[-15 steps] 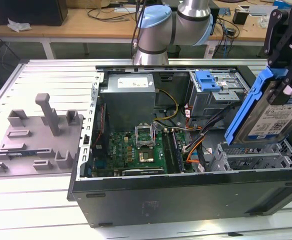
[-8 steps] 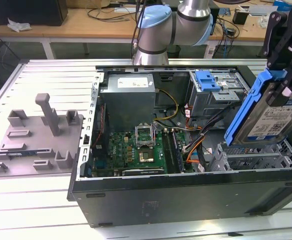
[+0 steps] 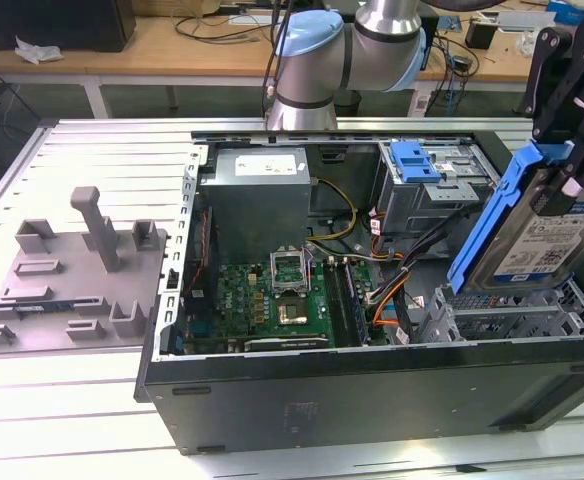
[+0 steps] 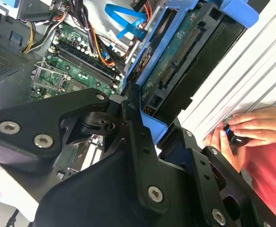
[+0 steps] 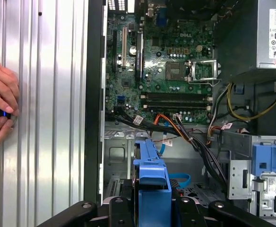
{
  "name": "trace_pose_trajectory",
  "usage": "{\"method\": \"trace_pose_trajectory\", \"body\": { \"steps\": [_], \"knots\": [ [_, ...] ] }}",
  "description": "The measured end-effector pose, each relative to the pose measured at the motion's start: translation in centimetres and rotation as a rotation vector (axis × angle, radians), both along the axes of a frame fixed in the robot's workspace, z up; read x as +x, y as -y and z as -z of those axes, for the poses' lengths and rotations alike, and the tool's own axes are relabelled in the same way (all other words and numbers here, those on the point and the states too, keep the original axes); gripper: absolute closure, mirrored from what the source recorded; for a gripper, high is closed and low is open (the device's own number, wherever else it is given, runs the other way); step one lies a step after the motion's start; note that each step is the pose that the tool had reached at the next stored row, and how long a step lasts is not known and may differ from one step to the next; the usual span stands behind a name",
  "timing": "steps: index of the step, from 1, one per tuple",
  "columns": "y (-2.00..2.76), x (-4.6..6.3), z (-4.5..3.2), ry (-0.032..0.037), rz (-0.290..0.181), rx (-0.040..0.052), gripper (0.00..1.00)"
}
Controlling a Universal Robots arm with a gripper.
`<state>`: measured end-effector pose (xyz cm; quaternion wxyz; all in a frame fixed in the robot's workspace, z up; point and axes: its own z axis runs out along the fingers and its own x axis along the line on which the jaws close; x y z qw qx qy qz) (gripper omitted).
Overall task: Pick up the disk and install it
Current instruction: 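Insert the disk into the insertion slot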
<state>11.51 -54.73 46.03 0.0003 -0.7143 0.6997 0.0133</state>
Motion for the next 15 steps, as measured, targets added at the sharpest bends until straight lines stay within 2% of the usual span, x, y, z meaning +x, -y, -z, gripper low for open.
{"method": "trace_pose_trajectory", "body": {
  "steps": [15],
  "knots": [
    [0.22,0.07,0.48,0.0000,0.000,0.0000,0.63]
  ]
}}
